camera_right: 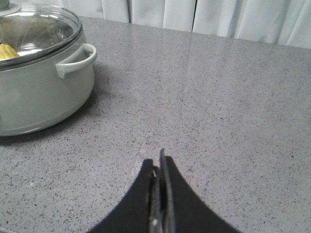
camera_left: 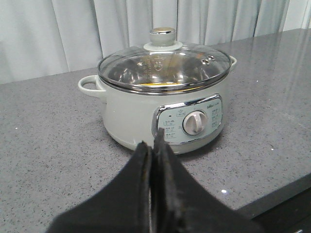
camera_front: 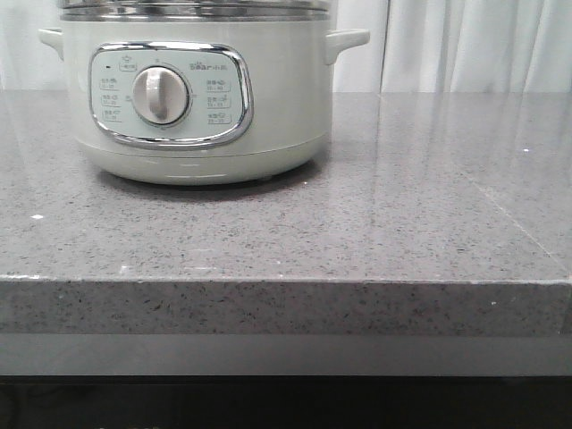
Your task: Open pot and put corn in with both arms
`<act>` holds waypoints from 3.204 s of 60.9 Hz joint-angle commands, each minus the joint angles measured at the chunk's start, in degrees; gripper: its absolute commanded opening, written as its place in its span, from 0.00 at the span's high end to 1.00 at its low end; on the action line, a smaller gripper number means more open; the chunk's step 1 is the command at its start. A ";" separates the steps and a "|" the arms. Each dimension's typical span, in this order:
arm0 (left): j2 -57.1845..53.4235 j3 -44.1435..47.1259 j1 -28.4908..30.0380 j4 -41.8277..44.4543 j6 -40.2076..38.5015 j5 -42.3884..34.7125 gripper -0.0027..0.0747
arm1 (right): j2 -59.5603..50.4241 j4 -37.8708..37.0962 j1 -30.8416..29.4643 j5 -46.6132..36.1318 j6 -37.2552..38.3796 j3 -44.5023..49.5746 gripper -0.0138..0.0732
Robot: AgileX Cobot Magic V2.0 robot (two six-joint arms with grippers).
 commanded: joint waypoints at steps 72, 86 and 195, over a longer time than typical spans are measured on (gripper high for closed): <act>-14.08 35.91 24.33 -0.74 -0.40 -32.17 0.99 | -0.04 -0.44 -0.27 -3.96 -0.09 -1.51 0.97; -14.08 35.91 24.33 -0.74 -0.40 -32.17 0.99 | -0.04 -0.44 -0.27 -3.96 -0.09 -1.51 0.97; -13.98 35.91 24.33 -0.74 -0.40 -32.17 0.99 | -31.28 -0.44 -9.72 -23.26 -0.09 40.34 0.97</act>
